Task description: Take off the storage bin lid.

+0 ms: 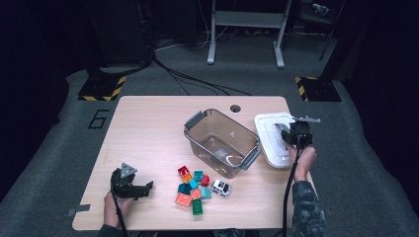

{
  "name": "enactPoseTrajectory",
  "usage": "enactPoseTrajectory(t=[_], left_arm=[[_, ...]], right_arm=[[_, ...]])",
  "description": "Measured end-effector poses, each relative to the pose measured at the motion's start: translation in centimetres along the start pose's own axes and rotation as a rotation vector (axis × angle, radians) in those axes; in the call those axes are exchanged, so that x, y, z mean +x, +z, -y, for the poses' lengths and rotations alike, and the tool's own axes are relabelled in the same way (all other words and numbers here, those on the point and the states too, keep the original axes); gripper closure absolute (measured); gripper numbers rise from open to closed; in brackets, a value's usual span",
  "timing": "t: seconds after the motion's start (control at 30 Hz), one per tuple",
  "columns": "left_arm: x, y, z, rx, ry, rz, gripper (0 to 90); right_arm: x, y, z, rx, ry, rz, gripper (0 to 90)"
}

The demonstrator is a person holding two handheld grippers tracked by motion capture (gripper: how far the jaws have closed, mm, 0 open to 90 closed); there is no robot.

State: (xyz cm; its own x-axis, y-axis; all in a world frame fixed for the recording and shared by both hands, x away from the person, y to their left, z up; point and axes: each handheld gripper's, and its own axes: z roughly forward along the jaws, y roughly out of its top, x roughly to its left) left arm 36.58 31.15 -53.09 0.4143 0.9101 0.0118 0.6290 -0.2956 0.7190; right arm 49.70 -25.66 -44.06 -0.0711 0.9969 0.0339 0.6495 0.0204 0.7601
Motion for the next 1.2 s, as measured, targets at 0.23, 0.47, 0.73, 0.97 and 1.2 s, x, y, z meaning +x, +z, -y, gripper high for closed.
enactPoseTrajectory(t=[0.23, 0.47, 0.73, 0.97, 1.2], left_arm=[[0.0, 0.0, 0.0, 0.004, 0.001, 0.002, 3.1], [0.0, 0.0, 0.0, 0.001, 0.001, 0.004, 3.1], [0.0, 0.0, 0.0, 0.001, 0.002, 0.004, 3.1], [0.0, 0.0, 0.0, 0.0, 0.001, 0.003, 3.1], [0.0, 0.0, 0.0, 0.001, 0.0, 0.004, 3.1]], right_arm=[[0.6, 1.4, 1.2, 0.013, 0.019, 0.022, 67.1], [0.6, 2.1, 1.8, 0.025, 0.062, 0.039, 67.0], [0.5, 3.1, 2.6, 0.063, 0.057, 0.054, 66.8], [0.2, 3.7, 3.2, 0.085, 0.077, 0.038, 65.1], [0.1, 3.1, 3.1, 0.084, 0.058, 0.009, 44.4]])
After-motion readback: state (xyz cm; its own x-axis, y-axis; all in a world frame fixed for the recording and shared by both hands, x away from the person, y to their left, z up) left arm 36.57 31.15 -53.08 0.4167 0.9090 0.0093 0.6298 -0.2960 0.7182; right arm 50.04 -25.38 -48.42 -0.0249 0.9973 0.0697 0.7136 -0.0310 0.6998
